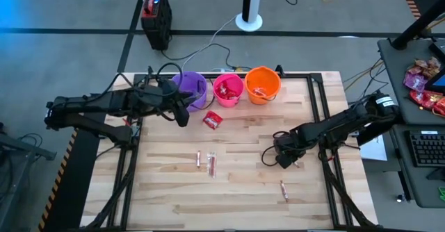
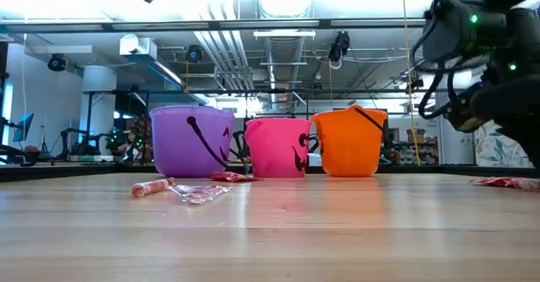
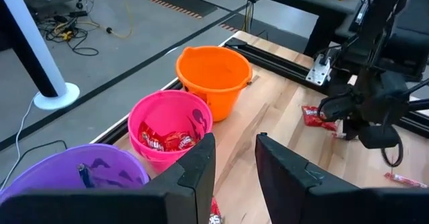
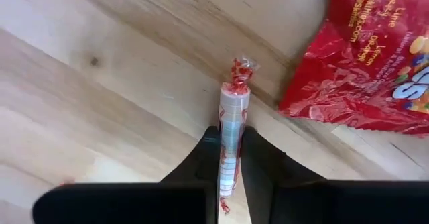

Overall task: Sort candy by brand, put in halloween buckets
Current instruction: Put the transparent candy roll into the orange bucket

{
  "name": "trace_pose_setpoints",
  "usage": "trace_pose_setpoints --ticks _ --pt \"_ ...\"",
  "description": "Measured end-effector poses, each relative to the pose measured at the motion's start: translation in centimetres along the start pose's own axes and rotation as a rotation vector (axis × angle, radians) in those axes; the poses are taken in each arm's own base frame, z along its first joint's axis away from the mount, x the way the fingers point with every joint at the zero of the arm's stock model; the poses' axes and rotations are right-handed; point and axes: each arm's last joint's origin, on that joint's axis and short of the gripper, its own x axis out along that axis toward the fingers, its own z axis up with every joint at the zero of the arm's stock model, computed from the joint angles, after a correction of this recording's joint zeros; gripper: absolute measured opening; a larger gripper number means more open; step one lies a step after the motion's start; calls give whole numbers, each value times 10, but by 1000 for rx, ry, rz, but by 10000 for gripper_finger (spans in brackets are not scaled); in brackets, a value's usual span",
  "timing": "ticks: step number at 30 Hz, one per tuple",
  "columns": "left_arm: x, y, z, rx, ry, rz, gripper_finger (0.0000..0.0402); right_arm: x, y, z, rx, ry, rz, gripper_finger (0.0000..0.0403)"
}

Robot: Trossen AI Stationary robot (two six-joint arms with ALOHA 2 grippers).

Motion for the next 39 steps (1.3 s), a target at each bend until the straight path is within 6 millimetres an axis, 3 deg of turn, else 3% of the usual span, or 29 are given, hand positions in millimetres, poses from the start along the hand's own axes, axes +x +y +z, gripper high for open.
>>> trace_pose_setpoints --ticks 6,12,17,23,28,33,39 --pt "-2 1 1 17 -4 -6 87 -44 21 -2 -24 -83 200 28" --pt "-3 1 -2 69 32 -30 78 -112 42 17 -21 -414 345 28" --pt "-3 3 -4 78 51 -21 78 -170 42 56 -73 -669 366 28" --pt "0 9 -2 48 47 12 78 -220 10 120 -175 -824 290 28" --pt "5 20 4 -20 49 -28 77 -235 -27 173 -272 -842 227 28" --pt "16 36 11 -69 60 -78 77 -234 -60 214 -368 -853 242 28" --pt "26 60 14 -115 60 32 77 -235 -77 229 -522 -915 245 28"
